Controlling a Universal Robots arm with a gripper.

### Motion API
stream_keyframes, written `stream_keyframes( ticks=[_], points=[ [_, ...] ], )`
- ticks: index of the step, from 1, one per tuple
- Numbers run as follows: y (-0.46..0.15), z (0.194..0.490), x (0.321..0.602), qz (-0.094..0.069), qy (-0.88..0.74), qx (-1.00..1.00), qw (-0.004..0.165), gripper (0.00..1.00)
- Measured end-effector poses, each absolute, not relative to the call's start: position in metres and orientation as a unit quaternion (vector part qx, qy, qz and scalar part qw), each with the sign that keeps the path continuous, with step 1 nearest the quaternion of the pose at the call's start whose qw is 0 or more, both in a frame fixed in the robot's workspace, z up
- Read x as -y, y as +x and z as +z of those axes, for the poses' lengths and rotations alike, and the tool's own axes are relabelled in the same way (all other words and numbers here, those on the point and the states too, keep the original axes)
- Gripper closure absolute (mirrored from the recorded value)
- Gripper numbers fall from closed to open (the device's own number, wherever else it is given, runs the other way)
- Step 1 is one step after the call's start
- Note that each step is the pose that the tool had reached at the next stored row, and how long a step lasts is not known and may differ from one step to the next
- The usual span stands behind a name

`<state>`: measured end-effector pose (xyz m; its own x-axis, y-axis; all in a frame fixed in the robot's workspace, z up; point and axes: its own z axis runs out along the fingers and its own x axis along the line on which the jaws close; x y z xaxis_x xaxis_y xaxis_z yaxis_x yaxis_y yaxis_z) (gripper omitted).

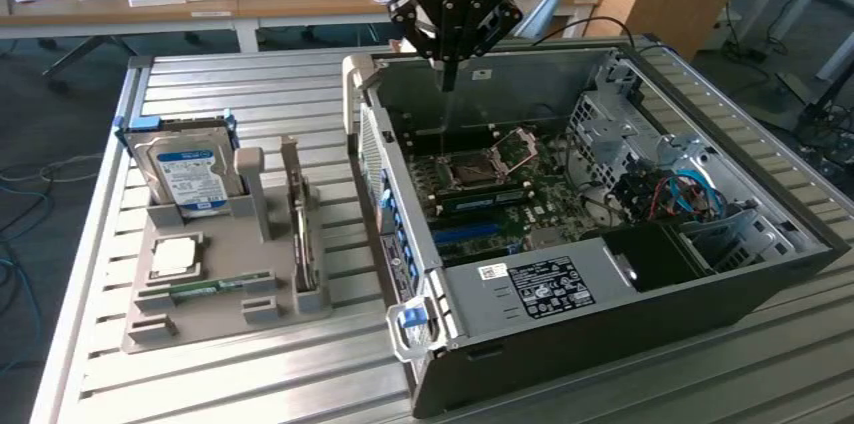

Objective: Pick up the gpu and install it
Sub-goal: 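Reach for the gpu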

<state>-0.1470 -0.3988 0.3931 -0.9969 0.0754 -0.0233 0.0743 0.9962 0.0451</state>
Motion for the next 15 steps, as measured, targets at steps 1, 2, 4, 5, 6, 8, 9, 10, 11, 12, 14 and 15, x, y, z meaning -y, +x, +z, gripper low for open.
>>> stream_keyframes(
  ticks=[1, 2, 4, 5, 6, 8, 9, 10, 11, 12, 14, 15],
  points=[
    [-0.1489, 0.3931, 0.3988, 0.022, 0.037, -0.999, 0.013, 0.89],
    [-0.1500, 0.3931, 0.3988, 0.022, 0.037, -0.999, 0.013, 0.89],
    [-0.1515, 0.3931, 0.3988, 0.022, 0.037, -0.999, 0.013, 0.89],
    [-0.1524, 0.3932, 0.3988, 0.022, 0.037, -0.999, 0.012, 0.89],
    [-0.1531, 0.3931, 0.3988, 0.022, 0.037, -0.999, 0.013, 0.89],
    [-0.1544, 0.3931, 0.3988, 0.022, 0.037, -0.999, 0.012, 0.89],
    [-0.1549, 0.3931, 0.3988, 0.022, 0.037, -0.999, 0.012, 0.89],
    [-0.1553, 0.3931, 0.3988, 0.022, 0.037, -0.999, 0.012, 0.89],
    [-0.1557, 0.3931, 0.3988, 0.022, 0.037, -0.999, 0.012, 0.89],
    [-0.1560, 0.3931, 0.3988, 0.022, 0.037, -0.999, 0.012, 0.89],
    [-0.1566, 0.3931, 0.3988, 0.022, 0.037, -0.999, 0.013, 0.89],
    [-0.1570, 0.3931, 0.3988, 0.022, 0.037, -0.999, 0.012, 0.89]
  ],
)
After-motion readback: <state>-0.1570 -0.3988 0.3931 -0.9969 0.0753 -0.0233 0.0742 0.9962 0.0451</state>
